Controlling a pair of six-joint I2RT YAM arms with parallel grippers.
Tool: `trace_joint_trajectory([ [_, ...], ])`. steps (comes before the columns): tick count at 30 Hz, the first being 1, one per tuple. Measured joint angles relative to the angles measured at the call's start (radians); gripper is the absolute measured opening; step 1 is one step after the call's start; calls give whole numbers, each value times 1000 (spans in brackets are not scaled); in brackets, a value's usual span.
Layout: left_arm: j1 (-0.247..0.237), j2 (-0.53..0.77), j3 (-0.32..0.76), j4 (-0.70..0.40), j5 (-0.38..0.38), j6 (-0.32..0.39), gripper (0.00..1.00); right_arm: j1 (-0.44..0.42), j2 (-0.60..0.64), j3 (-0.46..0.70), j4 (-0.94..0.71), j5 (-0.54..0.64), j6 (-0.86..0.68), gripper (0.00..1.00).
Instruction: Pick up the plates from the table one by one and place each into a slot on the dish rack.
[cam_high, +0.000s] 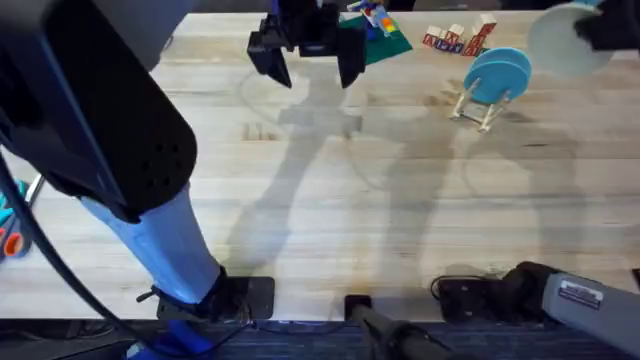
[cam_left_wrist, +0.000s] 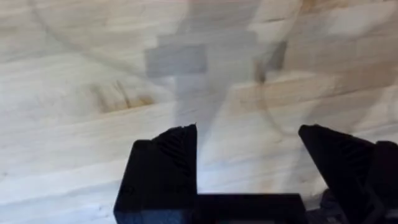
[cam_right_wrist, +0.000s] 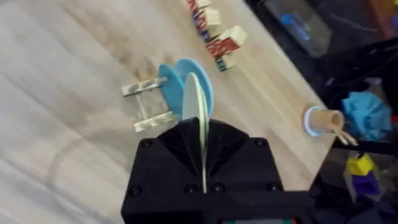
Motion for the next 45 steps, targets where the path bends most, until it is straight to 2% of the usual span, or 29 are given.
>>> trace_joint_trajectory([
  [8, 0, 0, 0, -118, 0, 0, 995, 0, 51, 0, -12, 0, -47, 31],
  [14, 0, 0, 0, -161, 0, 0, 995, 1, 107, 0, -12, 0, -65, 31],
  [19, 0, 0, 0, -174, 0, 0, 996, 13, 183, 0, -10, 0, -105, 31],
  [25, 0, 0, 0, -176, 0, 1, 995, 66, 248, 0, -9, 0, -166, 31],
  [45, 0, 0, 0, -176, 0, 0, 995, 103, 253, 0, -25, 0, -202, 31],
])
